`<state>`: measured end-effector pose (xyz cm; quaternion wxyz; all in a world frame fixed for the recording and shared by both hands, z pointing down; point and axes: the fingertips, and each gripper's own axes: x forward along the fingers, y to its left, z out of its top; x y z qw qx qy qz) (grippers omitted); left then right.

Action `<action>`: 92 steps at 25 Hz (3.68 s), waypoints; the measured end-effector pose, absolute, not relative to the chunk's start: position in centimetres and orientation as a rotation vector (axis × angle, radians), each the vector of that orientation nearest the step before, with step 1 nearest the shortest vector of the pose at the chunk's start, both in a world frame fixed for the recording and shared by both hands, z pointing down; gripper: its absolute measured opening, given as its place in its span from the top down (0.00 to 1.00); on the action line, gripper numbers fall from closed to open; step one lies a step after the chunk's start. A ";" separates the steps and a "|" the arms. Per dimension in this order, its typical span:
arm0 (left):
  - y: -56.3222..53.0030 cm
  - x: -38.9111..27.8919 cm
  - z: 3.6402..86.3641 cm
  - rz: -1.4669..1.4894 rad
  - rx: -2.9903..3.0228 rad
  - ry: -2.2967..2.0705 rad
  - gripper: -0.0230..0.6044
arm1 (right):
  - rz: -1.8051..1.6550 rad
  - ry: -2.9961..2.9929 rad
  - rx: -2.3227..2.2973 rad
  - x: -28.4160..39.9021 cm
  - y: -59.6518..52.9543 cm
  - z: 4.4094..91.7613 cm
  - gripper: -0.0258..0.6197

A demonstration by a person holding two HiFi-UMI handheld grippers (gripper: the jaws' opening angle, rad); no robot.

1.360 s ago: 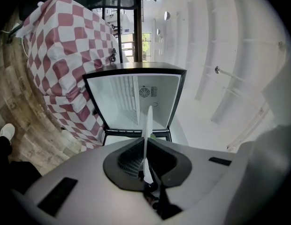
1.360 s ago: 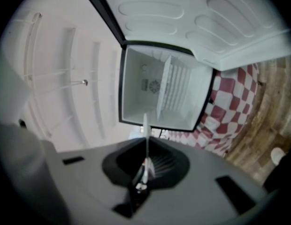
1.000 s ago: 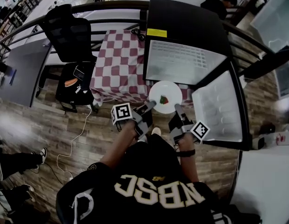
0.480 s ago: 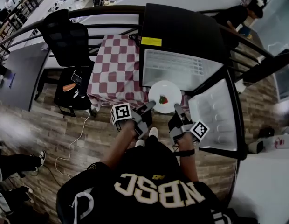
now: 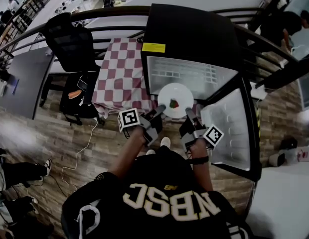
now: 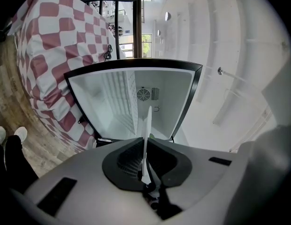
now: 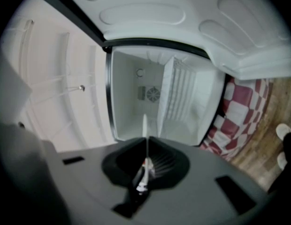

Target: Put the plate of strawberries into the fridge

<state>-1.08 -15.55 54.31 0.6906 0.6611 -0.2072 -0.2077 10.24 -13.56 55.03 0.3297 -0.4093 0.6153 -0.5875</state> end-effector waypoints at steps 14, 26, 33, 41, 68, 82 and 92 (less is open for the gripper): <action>-19.8 1.1 54.9 -0.472 1.473 -0.515 0.92 | -1.544 1.586 -1.062 12.5 -17.9 55.8 0.91; -23.9 0.8 56.3 -0.487 1.449 -0.559 0.92 | -1.538 1.589 -1.046 12.3 -22.3 56.4 0.91; -26.1 0.8 57.1 -0.496 1.430 -0.589 0.92 | -1.547 1.587 -1.046 12.4 -24.6 56.8 0.91; -28.1 1.5 58.3 -0.460 1.425 -0.618 0.92 | -1.568 1.556 -1.086 13.2 -26.3 57.8 0.91; -30.7 2.6 60.1 -0.499 1.343 -0.645 0.92 | -1.609 1.521 -1.111 14.3 -28.7 59.1 0.91; -32.0 1.9 59.6 -0.515 1.396 -0.657 0.92 | -1.552 1.549 -1.115 14.5 -30.0 59.2 0.91; -32.0 1.7 58.9 -0.498 1.435 -0.640 0.79 | -1.523 1.570 -1.151 14.7 -29.8 59.5 0.91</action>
